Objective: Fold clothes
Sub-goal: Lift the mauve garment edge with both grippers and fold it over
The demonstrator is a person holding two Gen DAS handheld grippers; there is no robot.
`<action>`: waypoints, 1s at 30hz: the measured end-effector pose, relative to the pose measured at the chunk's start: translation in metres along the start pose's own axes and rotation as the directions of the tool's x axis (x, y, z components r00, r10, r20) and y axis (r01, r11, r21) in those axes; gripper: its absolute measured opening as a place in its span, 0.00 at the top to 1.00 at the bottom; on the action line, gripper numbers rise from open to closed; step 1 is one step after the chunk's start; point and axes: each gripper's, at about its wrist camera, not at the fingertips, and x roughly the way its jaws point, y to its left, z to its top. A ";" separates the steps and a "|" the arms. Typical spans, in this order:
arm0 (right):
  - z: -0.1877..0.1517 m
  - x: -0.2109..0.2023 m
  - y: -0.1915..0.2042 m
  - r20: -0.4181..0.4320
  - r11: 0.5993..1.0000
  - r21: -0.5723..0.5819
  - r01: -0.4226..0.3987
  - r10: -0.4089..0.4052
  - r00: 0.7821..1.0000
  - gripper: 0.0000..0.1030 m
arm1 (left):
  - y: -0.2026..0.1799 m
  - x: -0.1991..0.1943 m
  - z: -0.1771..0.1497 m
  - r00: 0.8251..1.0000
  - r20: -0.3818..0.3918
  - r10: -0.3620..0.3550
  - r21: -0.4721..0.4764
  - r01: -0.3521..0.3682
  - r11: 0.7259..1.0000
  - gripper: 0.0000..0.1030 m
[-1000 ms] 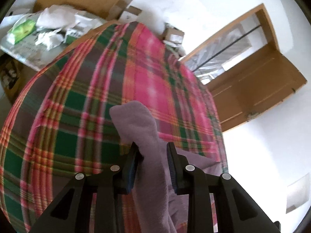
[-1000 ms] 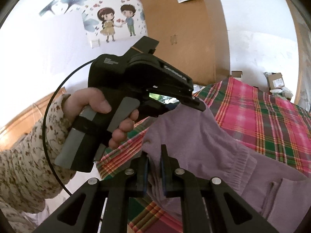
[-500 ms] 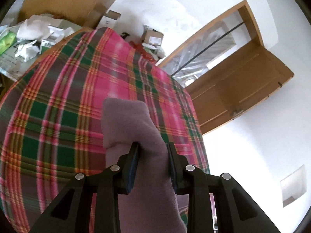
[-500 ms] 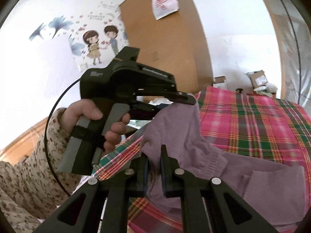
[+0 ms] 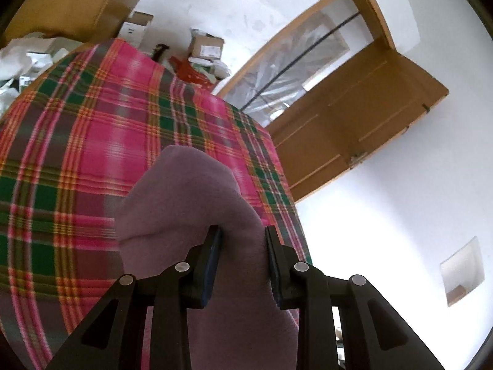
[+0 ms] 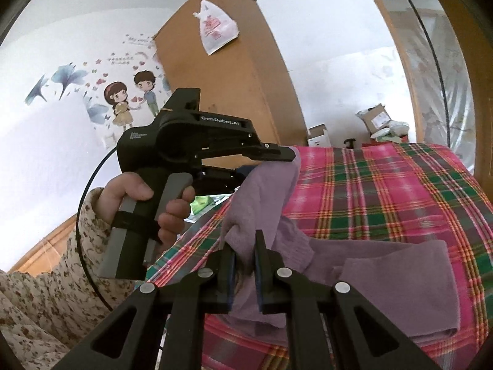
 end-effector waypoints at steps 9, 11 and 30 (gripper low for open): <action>0.004 -0.019 -0.028 0.041 0.997 0.050 0.056 -0.058 0.997 0.90 | -0.025 0.030 0.007 0.999 -0.026 -0.030 0.033 0.031 0.999 0.72; 0.005 -0.022 -0.034 0.043 0.995 0.063 0.071 -0.074 0.996 0.90 | -0.030 0.041 0.008 0.999 -0.034 -0.033 0.041 0.034 0.999 0.72; -0.012 -0.045 -0.119 -0.005 0.930 0.220 0.294 -0.301 0.954 0.90 | -0.054 0.102 -0.007 0.989 -0.123 -0.087 0.096 0.099 0.990 0.72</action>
